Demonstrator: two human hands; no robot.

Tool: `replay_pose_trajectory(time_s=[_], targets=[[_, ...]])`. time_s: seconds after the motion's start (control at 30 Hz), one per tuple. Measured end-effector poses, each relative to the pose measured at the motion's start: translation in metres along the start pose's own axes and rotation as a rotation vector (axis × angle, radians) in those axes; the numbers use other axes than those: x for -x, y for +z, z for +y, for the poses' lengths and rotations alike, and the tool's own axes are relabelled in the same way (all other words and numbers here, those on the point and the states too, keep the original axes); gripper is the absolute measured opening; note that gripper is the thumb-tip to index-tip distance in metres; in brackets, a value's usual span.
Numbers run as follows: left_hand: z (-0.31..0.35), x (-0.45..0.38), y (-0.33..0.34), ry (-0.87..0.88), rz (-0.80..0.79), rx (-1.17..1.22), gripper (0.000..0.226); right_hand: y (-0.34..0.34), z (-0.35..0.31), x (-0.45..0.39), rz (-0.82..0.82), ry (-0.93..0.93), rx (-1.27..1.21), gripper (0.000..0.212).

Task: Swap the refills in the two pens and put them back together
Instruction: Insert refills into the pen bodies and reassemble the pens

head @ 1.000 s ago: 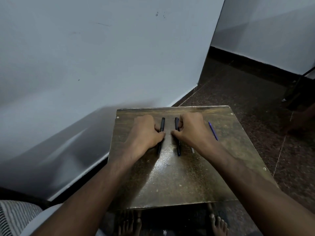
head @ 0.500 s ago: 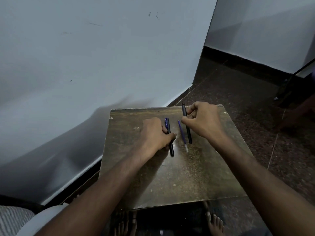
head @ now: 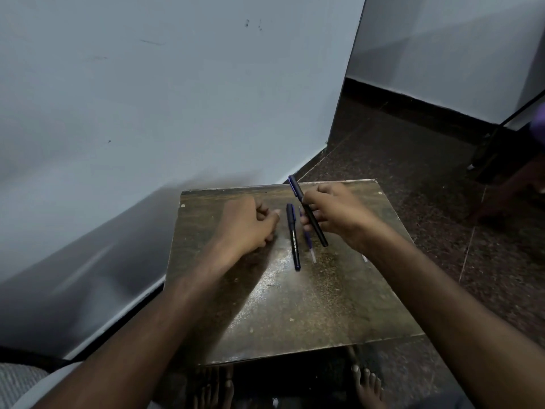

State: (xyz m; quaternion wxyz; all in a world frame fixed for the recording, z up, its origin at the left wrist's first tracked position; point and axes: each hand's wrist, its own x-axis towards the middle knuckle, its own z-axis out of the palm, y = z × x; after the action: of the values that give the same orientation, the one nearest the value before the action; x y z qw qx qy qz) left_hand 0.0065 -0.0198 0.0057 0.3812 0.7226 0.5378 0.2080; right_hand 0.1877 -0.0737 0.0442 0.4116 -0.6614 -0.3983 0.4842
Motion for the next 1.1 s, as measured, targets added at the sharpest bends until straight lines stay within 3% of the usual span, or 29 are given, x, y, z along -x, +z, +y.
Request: replay_pose_trajectory(time_s=[0.1, 0.2, 0.43, 0.57, 0.7, 0.83, 0.93, 1.03, 1.1], targets=[[0.004, -0.001, -0.008, -0.003, 0.055, 0.286, 0.028, 0.012, 0.001, 0.002, -0.099, 0.050, -0.172, 0.019], [0.012, 0.001, -0.012, -0.033, 0.047, 0.552, 0.028, 0.024, 0.006, 0.005, -0.163, 0.034, -0.190, 0.015], [0.013, 0.003, -0.015, -0.033, 0.055, 0.635, 0.028, 0.037, 0.015, 0.007, -0.135, -0.145, -0.016, 0.032], [0.015, 0.003, -0.014, -0.063, 0.029, 0.723, 0.026, 0.044, 0.009, 0.015, 0.002, -0.271, 0.167, 0.030], [0.017, 0.002, -0.017, -0.065, 0.099, 0.788, 0.024, 0.050, 0.008, 0.018, 0.115, -0.433, 0.370, 0.026], [0.014, 0.000, -0.021, -0.043, 0.154, 0.751, 0.025, 0.048, 0.006, 0.020, 0.110, -0.461, 0.437, 0.032], [0.011, -0.004, -0.027, -0.051, 0.244, 0.806, 0.021, 0.039, 0.005, 0.020, 0.064, -0.347, 0.525, 0.033], [0.000, -0.009, -0.035, -0.008, 0.320, 0.451, 0.025, 0.026, 0.009, 0.015, 0.085, -0.164, 0.478, 0.033], [-0.007, -0.009, -0.035, -0.036, 0.260, 0.208, 0.029, 0.019, 0.010, 0.012, 0.116, -0.100, 0.429, 0.030]])
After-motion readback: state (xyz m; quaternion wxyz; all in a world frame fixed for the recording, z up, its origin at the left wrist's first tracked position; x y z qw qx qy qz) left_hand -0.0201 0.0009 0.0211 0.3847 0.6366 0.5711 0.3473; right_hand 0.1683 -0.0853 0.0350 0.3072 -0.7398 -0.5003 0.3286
